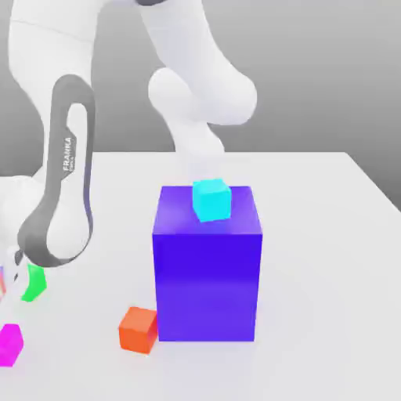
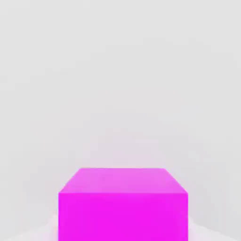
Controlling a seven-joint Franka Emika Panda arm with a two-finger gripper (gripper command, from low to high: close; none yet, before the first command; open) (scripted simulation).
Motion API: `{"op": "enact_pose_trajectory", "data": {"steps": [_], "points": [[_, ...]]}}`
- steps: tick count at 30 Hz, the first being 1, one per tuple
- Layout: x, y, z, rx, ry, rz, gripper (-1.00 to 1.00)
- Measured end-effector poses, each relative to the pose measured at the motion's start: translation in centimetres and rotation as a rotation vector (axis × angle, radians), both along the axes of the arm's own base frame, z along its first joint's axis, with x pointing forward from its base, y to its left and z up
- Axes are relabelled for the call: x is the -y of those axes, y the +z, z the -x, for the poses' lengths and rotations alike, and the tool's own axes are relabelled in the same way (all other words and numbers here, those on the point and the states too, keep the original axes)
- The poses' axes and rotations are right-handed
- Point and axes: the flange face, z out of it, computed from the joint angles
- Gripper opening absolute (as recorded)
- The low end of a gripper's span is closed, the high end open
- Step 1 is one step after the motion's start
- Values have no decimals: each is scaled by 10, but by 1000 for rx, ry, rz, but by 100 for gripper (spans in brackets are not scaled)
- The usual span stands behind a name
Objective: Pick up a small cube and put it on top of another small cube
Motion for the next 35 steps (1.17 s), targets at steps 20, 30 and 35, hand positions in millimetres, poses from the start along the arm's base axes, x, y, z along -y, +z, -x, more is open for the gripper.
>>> {"op": "enact_pose_trajectory", "data": {"steps": [20, 30, 35], "points": [[21, 92, 115, -3, -954, 5, -100], [21, 62, 159, 1, -1345, -2, -100], [20, 42, 160, 2, -1347, -2, 100]]}}
